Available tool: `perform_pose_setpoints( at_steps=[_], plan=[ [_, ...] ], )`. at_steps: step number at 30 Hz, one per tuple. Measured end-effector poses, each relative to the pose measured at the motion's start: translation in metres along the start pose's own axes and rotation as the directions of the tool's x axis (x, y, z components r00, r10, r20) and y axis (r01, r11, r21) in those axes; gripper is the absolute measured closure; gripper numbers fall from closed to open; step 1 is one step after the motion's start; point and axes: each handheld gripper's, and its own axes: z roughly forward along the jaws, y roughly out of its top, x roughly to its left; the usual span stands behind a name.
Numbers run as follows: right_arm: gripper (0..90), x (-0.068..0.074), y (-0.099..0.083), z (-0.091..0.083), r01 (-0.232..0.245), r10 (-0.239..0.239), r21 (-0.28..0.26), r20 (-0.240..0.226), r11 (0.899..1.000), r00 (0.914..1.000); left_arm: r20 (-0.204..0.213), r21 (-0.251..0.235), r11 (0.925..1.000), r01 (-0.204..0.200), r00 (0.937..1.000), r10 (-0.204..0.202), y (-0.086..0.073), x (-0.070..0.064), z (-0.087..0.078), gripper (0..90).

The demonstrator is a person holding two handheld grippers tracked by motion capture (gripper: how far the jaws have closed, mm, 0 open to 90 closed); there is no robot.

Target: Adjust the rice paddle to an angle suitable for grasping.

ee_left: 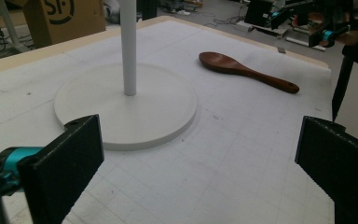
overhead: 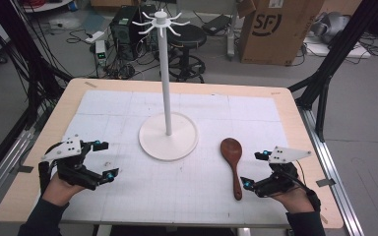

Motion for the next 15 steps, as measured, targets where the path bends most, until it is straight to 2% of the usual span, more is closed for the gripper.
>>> perform_pose_setpoints(
  at_steps=[7,9,11,13,15],
  plan=[
    [5.6,-0.008,-0.003,0.002,0.015,-0.014,0.034,-0.017,0.999,0.9998,-0.002,-0.005,1.0000,0.000,1.0000,0.000,0.000,-0.001,-0.001,1.7],
    [7.7,-0.009,-0.004,0.002,0.017,-0.016,0.060,-0.018,0.998,0.9997,-0.003,-0.005,1.0000,-0.003,1.0000,0.003,0.001,-0.001,-0.002,1.7],
    [17.5,-0.010,-0.006,0.002,0.028,-0.027,0.083,-0.016,0.996,0.9995,-0.008,-0.008,1.0000,-0.003,1.0000,0.003,0.001,-0.002,-0.003,1.7],
    [19.8,-0.012,-0.006,0.002,0.040,-0.037,0.107,-0.022,0.994,0.9991,-0.010,-0.016,0.9999,-0.001,1.0000,0.001,0.001,-0.002,-0.003,1.7],
    [26.7,-0.013,-0.004,0.001,0.045,-0.041,0.139,-0.033,0.989,0.9986,-0.014,-0.015,0.9999,-0.003,0.9999,0.003,0.001,-0.002,-0.004,1.7]
  ],
)
